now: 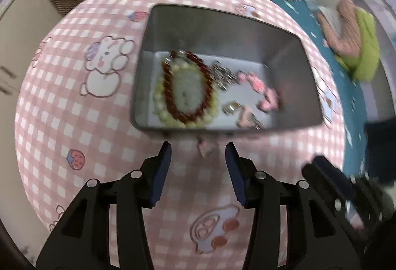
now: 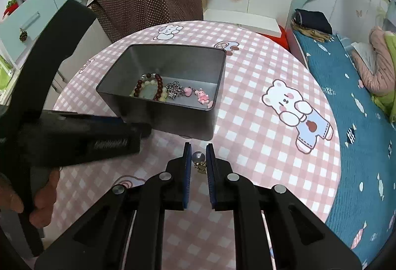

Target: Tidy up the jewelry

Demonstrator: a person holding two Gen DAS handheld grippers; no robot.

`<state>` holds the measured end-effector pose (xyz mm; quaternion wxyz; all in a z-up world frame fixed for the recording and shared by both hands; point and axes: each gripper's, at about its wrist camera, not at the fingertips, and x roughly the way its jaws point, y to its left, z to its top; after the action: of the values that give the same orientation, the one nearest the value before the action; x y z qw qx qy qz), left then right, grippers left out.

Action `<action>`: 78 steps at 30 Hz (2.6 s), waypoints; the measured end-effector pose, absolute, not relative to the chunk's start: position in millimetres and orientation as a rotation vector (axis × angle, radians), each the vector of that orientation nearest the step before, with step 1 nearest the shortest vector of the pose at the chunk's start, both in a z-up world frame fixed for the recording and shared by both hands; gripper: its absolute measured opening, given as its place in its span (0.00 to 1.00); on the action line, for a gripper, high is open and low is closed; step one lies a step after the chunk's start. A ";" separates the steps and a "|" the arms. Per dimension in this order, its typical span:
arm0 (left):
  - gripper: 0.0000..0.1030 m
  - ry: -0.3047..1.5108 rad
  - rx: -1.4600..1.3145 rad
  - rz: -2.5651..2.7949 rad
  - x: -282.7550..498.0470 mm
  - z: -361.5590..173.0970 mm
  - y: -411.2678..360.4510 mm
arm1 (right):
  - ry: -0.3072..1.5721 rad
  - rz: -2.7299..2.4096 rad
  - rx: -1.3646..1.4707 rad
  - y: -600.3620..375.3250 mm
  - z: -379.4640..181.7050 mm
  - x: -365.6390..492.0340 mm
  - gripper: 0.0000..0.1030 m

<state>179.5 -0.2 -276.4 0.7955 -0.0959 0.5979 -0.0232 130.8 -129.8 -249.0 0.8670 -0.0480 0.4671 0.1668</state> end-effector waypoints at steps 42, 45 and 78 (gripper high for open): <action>0.64 0.937 -0.060 -0.026 162.3 -112.5 19.4 | 0.653 0.364 -0.026 -142.1 -112.5 140.4 0.42; 0.68 0.866 -0.054 -0.044 146.1 -84.6 14.9 | 0.602 0.347 -0.002 -144.2 -90.6 122.9 0.45; 0.68 0.619 -0.022 -0.065 31.6 -7.4 12.8 | 0.399 0.267 0.019 -146.0 -49.5 21.8 0.56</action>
<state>31.6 12.8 -7.4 0.9519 -0.0107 0.3047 -0.0318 21.8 -146.0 -49.5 0.9713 0.0093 0.1976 0.1321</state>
